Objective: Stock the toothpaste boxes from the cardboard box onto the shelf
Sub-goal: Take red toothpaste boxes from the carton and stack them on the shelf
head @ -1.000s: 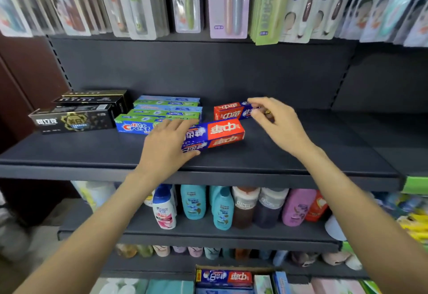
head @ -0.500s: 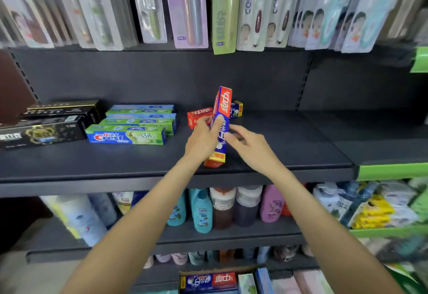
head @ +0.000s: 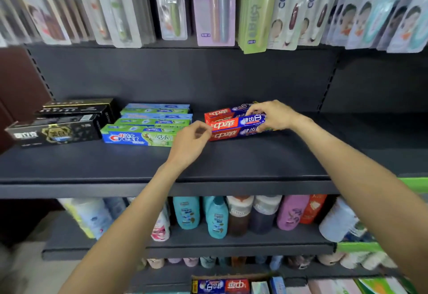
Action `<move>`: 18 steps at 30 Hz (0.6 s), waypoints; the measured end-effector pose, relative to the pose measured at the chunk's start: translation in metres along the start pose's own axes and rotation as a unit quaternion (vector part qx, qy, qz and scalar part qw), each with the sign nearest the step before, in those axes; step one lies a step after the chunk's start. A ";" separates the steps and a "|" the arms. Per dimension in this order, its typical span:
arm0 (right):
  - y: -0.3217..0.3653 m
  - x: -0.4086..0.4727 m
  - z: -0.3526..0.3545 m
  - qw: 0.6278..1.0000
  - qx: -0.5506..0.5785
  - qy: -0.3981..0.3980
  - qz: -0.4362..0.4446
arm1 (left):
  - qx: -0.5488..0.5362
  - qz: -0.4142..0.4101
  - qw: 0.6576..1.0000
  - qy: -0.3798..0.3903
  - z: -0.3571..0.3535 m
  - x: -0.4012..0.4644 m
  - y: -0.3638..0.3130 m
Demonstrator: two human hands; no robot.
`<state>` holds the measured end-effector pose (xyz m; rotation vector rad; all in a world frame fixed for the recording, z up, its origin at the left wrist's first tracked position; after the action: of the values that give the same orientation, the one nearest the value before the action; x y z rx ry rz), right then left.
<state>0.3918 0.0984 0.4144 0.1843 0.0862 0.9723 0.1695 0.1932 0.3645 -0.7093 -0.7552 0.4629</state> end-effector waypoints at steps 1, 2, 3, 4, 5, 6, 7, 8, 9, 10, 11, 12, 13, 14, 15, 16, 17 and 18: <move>0.001 0.012 -0.002 1.000 -0.009 -0.014 -0.006 | 0.007 -0.004 1.000 0.006 0.002 0.003 0.005; 0.001 0.023 -0.005 0.999 -0.023 -0.034 -0.016 | 0.021 -0.012 1.000 0.019 0.003 0.006 0.010; 0.003 0.033 -0.009 0.997 -0.035 -0.061 -0.023 | 0.036 -0.021 0.998 0.037 0.003 0.010 0.013; 0.004 0.041 -0.015 0.995 -0.042 -0.090 -0.030 | 0.049 -0.029 0.997 0.056 0.001 0.013 0.016; 0.006 0.047 -0.021 0.991 -0.041 -0.120 -0.037 | 0.064 -0.039 0.995 0.072 -0.002 0.016 0.018; 0.008 0.049 -0.027 0.988 -0.030 -0.146 -0.047 | 0.080 -0.049 0.993 0.078 -0.005 0.018 0.019; 0.012 0.047 -0.033 0.984 -0.013 -0.166 -0.056 | 0.098 -0.060 0.991 0.075 -0.006 0.019 0.018; 0.014 0.041 -0.037 0.981 0.006 -0.187 -0.059 | 0.116 -0.070 0.989 0.064 -0.008 0.019 0.016; 0.017 0.032 -0.040 0.976 0.026 -0.210 -0.055 | 0.134 -0.080 0.987 0.046 -0.009 0.017 0.015; 0.019 0.019 -0.042 0.970 0.051 -0.235 -0.045 | 0.156 -0.096 0.983 0.024 -0.010 0.015 0.012; 0.021 0.001 -0.043 0.962 0.083 -0.257 -0.031 | 0.182 -0.115 0.977 -0.001 -0.011 0.010 0.008; 0.022 -0.020 -0.045 0.955 0.114 -0.273 -0.016 | 0.204 -0.137 0.969 -0.026 -0.012 0.004 0.003; 0.023 -0.044 -0.049 0.948 0.139 -0.287 -0.003 | 0.216 -0.159 0.962 -0.047 -0.012 -0.004 -0.003; 0.023 -0.068 -0.054 0.941 0.159 -0.299 0.007 | 0.218 -0.181 0.957 -0.064 -0.014 -0.014 -0.010; 0.022 -0.093 -0.060 0.935 0.177 -0.308 0.014 | 0.214 -0.202 0.953 -0.077 -0.016 -0.025 -0.016; 0.020 -0.118 -0.067 0.929 0.197 -0.312 0.018 | 0.205 -0.221 0.949 -0.088 -0.018 -0.038 -0.023; 0.018 -0.141 -0.076 0.925 0.215 -0.311 0.022 | 0.190 -0.240 0.947 -0.095 -0.020 -0.052 -0.029; 0.016 -0.164 -0.087 0.925 0.225 -0.306 0.026 | 0.172 -0.259 0.945 -0.099 -0.024 -0.068 -0.034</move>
<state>0.2732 -0.0178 0.3308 0.9092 -0.2749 0.8985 0.1479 0.1192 0.3455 -0.1219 -0.9826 0.1733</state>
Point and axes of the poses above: each hand's wrist, its own x-axis towards the middle knuckle, its own z-axis out of the back of the hand, y = z × x, the point moved 2 cm from there along x, towards the middle knuckle, and after that the axes turned 12 degrees about -z, right-handed, at the moved point
